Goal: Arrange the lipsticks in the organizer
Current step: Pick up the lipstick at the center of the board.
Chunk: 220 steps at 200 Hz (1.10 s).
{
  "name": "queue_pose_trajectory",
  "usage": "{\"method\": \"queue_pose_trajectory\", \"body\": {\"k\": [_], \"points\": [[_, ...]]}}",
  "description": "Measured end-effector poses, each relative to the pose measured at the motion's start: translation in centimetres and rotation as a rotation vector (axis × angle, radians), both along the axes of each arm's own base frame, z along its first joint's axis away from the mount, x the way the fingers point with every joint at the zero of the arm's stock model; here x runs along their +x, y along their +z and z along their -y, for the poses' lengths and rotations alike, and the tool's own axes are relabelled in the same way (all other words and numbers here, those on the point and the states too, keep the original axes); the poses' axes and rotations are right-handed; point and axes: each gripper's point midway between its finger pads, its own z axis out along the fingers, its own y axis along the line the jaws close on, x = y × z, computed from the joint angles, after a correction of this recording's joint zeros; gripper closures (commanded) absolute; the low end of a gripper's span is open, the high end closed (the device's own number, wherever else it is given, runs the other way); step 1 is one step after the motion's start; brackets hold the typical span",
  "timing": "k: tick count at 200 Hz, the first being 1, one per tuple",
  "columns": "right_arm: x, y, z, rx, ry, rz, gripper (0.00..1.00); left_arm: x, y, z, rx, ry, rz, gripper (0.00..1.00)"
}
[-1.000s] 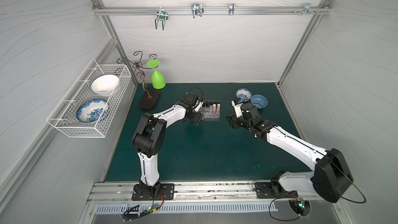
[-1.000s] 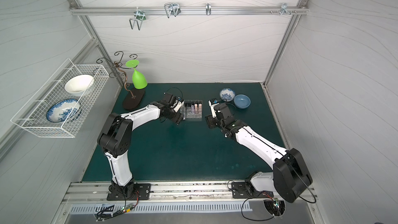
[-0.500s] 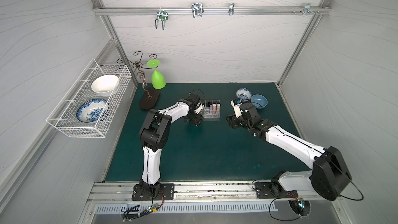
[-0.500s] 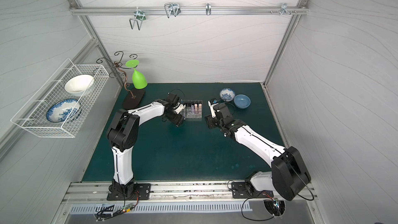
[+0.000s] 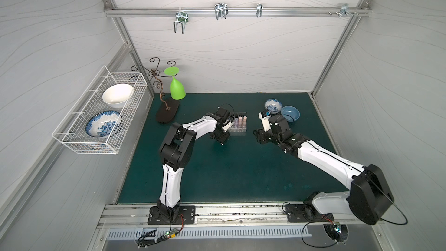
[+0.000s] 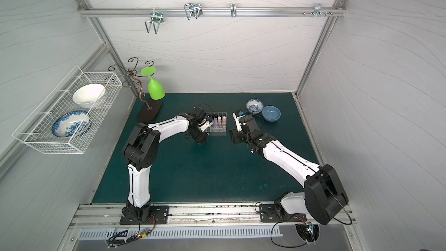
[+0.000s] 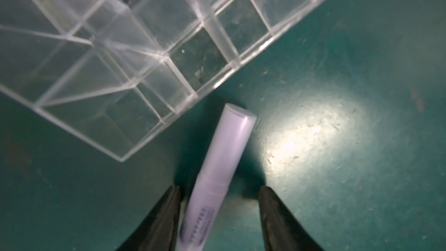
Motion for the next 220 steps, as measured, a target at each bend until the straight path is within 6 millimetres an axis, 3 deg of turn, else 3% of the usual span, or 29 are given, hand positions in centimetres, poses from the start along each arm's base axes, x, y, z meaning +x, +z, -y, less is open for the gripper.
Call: {"method": "queue_pose_trajectory", "body": {"k": [42, 60, 100, 125, 154, 192, 220], "points": [[0.0, 0.0, 0.0, 0.001, 0.001, -0.002, 0.41, -0.6, -0.1, 0.5, 0.013, -0.016, 0.003, 0.66], [0.0, -0.1, 0.1, 0.001, 0.001, -0.005, 0.41, -1.3, -0.1, 0.7, 0.019, -0.024, 0.002, 0.76], [0.0, -0.1, 0.1, 0.000, 0.001, -0.009, 0.41, -4.7, 0.8, 1.6, 0.028, -0.061, -0.004, 0.81], [-0.1, -0.2, 0.1, -0.001, 0.004, -0.016, 0.41, -6.3, 3.4, 2.1, -0.011, -0.070, 0.044, 0.81], [-0.4, 0.5, -0.4, 0.046, 0.038, -0.050, 0.39, -6.7, 8.2, 1.8, -0.117, -0.027, 0.170, 0.82], [-0.8, 5.0, -2.4, 0.227, 0.178, -0.100, 0.25, -8.7, 13.1, 1.9, -0.344, 0.028, 0.283, 0.82], [-2.8, 8.0, -4.2, 0.375, 0.331, -0.169, 0.21, -10.7, 15.5, 2.8, -0.507, 0.018, 0.276, 0.82]]}}
